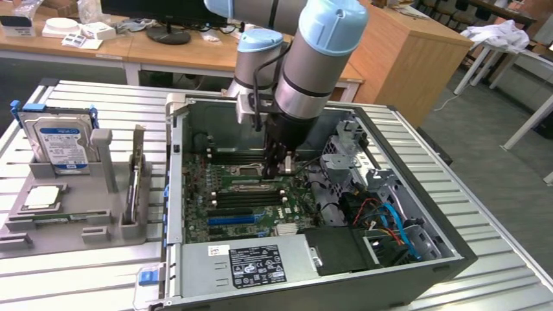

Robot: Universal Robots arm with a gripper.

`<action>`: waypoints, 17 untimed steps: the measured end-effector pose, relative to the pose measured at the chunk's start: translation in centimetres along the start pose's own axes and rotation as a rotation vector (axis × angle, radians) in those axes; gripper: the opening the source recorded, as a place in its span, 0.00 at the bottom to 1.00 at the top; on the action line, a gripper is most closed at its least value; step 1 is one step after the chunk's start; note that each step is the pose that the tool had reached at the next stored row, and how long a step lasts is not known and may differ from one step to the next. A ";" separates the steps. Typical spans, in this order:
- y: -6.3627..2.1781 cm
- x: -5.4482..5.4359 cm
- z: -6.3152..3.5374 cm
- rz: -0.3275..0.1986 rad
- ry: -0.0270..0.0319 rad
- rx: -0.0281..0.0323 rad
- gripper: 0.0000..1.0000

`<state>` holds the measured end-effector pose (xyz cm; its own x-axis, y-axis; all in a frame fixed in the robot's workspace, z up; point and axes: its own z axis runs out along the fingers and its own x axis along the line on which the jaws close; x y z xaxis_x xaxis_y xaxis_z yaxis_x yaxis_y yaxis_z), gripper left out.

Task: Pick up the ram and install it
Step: 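Insert the ram into the slot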

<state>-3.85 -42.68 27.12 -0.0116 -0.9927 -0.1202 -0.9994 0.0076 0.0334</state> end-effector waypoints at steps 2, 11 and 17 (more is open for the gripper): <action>-0.01 0.0 0.15 -0.001 -0.0001 -0.0002 0.11; -0.02 0.1 0.70 -0.004 0.0002 -0.0005 0.11; -0.03 0.1 1.00 -0.005 0.0002 -0.0006 0.11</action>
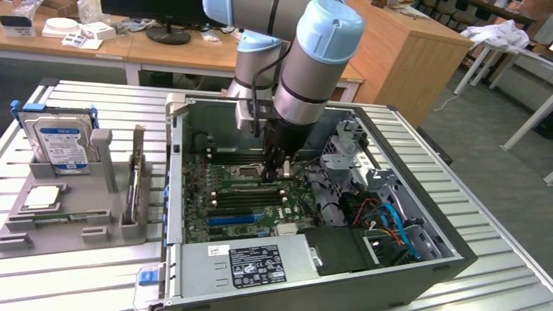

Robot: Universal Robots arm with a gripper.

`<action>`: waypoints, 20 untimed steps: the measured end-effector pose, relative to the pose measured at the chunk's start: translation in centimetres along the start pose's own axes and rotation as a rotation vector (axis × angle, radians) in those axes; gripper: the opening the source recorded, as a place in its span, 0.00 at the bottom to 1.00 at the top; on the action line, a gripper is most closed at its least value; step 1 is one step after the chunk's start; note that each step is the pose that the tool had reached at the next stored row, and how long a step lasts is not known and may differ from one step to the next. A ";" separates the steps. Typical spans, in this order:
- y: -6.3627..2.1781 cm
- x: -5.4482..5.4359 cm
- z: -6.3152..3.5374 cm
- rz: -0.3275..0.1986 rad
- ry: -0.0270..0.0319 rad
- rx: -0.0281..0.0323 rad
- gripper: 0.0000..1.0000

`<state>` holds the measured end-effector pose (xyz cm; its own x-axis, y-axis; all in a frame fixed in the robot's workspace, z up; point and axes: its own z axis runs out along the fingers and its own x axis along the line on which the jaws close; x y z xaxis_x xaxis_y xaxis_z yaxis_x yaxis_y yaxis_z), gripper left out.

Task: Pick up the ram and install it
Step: 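Insert the ram into the slot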

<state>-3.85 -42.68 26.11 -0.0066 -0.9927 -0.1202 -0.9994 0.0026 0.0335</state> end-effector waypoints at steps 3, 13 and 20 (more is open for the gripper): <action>0.00 0.0 0.11 0.000 0.0000 0.0000 0.11; -0.01 0.0 0.38 0.000 0.0002 -0.0001 0.11; -0.02 0.1 0.57 -0.001 0.0002 -0.0001 0.11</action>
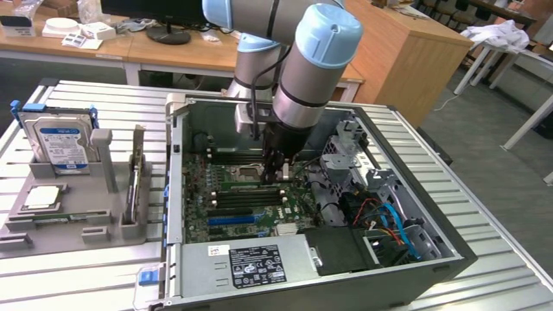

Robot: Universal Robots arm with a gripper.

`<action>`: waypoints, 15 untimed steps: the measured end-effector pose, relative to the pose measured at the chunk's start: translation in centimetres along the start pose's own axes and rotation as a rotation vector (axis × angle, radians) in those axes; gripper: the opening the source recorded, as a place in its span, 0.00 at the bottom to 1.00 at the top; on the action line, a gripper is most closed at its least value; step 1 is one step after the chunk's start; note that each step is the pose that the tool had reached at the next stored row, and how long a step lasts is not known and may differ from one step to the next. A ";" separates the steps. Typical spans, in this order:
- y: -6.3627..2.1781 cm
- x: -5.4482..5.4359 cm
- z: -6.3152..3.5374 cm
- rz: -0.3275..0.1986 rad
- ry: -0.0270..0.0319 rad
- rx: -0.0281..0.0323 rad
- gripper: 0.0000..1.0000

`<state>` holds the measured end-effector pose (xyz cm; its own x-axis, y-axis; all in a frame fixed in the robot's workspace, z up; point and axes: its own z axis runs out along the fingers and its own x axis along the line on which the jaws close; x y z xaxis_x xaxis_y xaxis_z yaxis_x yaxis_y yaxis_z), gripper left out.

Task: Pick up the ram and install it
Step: 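Insert the ram into the slot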

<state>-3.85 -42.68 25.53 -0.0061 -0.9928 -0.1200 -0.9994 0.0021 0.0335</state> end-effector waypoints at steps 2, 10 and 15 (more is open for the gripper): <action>0.00 0.0 0.00 0.000 0.0002 -0.0001 0.11; 0.00 0.0 0.01 0.001 0.0208 -0.0015 0.11; 0.00 0.0 0.02 0.002 0.0427 -0.0030 0.11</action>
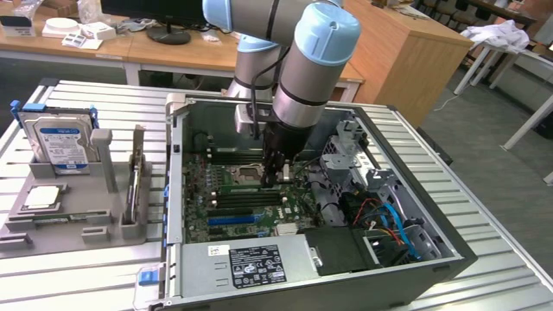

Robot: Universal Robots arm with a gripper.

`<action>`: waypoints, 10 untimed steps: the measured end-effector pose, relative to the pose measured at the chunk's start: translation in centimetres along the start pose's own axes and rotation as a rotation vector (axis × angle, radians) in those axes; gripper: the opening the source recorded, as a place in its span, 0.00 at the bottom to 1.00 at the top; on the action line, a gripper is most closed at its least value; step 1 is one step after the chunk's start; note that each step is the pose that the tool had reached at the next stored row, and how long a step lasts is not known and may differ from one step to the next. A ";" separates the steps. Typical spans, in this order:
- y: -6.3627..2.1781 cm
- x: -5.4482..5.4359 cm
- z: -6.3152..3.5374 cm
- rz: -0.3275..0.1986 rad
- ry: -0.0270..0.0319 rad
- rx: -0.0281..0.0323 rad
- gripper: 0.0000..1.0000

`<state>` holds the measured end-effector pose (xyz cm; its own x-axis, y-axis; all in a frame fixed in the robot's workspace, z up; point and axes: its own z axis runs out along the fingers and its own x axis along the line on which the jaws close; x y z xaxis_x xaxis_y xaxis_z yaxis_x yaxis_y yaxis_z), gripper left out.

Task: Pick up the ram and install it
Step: 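Insert the ram into the slot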

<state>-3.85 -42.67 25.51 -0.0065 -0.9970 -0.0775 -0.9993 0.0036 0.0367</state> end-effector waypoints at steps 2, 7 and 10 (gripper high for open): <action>0.00 0.0 0.00 0.000 0.0052 0.0000 0.11; 0.00 -0.1 0.00 0.000 0.0063 -0.0001 0.11; 0.00 -0.3 0.02 0.000 0.0068 0.0000 0.11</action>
<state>-3.85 -42.37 25.52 -0.0064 -0.9975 -0.0708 -0.9993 0.0038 0.0367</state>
